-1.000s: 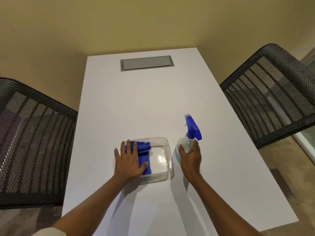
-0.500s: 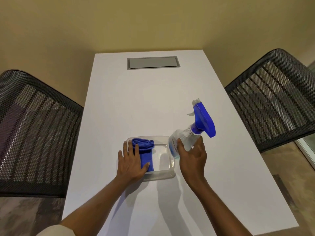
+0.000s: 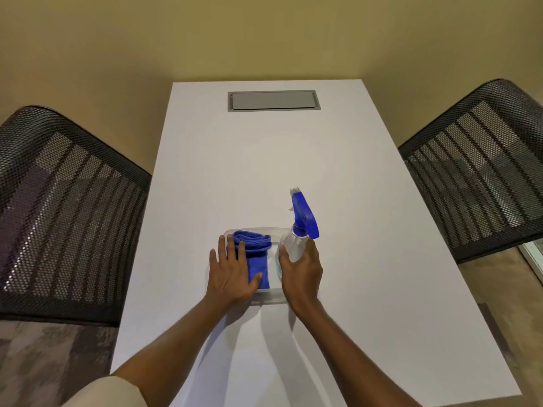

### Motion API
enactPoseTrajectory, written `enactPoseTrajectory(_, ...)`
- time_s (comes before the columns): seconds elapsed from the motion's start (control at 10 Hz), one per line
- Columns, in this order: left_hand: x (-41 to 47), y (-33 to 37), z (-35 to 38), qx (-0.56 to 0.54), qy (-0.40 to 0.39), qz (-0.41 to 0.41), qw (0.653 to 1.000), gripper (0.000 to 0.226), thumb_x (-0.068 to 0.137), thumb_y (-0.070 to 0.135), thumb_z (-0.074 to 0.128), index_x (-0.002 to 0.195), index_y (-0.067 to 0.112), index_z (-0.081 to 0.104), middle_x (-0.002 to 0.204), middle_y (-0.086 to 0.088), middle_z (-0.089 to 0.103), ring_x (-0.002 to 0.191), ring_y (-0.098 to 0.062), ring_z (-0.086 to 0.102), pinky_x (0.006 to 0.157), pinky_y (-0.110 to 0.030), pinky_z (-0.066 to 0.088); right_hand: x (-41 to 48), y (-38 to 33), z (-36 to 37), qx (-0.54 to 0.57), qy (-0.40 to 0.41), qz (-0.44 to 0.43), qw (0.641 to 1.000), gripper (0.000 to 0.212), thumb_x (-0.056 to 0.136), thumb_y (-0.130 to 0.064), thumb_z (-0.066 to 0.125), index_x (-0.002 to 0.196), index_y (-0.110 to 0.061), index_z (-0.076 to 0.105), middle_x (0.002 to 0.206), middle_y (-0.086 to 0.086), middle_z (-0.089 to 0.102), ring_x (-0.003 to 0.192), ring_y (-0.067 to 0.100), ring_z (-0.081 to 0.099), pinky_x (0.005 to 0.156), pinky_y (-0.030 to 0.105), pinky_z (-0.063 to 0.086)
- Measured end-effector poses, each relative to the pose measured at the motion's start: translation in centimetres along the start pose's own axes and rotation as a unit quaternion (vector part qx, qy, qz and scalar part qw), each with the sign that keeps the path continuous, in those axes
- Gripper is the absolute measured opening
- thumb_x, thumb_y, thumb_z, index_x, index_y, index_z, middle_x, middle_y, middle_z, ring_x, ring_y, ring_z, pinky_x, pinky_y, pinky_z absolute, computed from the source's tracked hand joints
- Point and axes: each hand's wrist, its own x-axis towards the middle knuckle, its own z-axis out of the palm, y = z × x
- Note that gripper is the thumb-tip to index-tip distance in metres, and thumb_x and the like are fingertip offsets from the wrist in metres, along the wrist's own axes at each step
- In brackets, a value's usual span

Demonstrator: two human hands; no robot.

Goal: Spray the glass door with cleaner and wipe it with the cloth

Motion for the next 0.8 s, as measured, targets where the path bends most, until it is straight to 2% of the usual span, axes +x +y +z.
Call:
enactPoseTrajectory(0.2,0.1,-0.1,0.0,0.008,0.006,0.012,1.000,0.097,0.082,0.072,0.025,0.153,0.007,0.012,0.160,-0.023,0.003,0.147,-0.043,0.002,0.118,-0.058,0.009,-0.1,1.8,1.0,0.006,-0.004,0.005,1.000,0.062,0.087,-0.027,0.073,0.141,-0.013,0.044,0.130,0.005,0.061,0.116,0.021,0.059,0.091,0.026,0.048)
enactPoseTrajectory(0.3,0.0,-0.2,-0.2,0.017,0.011,0.013,1.000,0.097,0.082,0.072,0.025,0.152,0.006,0.016,0.160,-0.024,0.006,0.146,-0.045,0.007,0.118,-0.058,0.010,-0.3,2.4,1.4,0.019,-0.004,0.012,1.000,0.064,0.088,-0.025,0.072,0.143,-0.015,0.042,0.131,0.005,0.060,0.118,0.021,0.059,0.091,0.027,0.050)
enactPoseTrajectory(0.4,-0.4,0.0,-0.8,0.034,0.021,0.008,0.999,0.096,0.084,0.071,0.030,0.153,0.007,0.014,0.160,-0.024,0.004,0.147,-0.044,0.005,0.118,-0.056,0.005,-0.6,2.7,1.5,0.003,-0.003,0.010,1.000,0.064,0.089,-0.026,0.071,0.143,-0.016,0.039,0.133,0.005,0.058,0.119,0.021,0.057,0.092,0.028,0.049)
enactPoseTrajectory(0.5,-1.1,0.2,-1.4,0.043,0.042,0.015,0.998,0.095,0.085,0.071,0.031,0.153,0.008,0.012,0.160,-0.023,0.001,0.147,-0.043,0.001,0.117,-0.055,0.000,-0.7,2.7,1.3,-0.019,-0.009,-0.003,1.000,0.063,0.090,-0.027,0.070,0.143,-0.015,0.038,0.135,0.006,0.057,0.119,0.022,0.057,0.090,0.029,0.050)
enactPoseTrajectory(0.7,-3.3,0.2,-4.4,0.059,0.063,0.009,0.996,0.092,0.085,0.069,0.028,0.151,0.007,0.020,0.160,-0.024,0.007,0.146,-0.044,0.006,0.117,-0.057,0.009,-1.2,1.6,-0.1,-0.085,-0.036,0.008,0.996,0.075,0.087,-0.037,0.072,0.145,-0.015,0.029,0.140,0.010,0.053,0.122,0.030,0.058,0.093,0.041,0.054)
enactPoseTrajectory(0.8,-5.0,0.2,-6.5,0.074,0.075,0.024,0.994,0.093,0.086,0.070,0.027,0.153,0.008,0.010,0.160,-0.023,-0.004,0.147,-0.043,-0.004,0.118,-0.056,0.002,-2.7,0.2,-1.3,-0.166,-0.003,0.013,0.986,0.079,0.085,-0.044,0.072,0.145,-0.015,0.030,0.142,0.010,0.052,0.125,0.029,0.056,0.095,0.040,0.052)
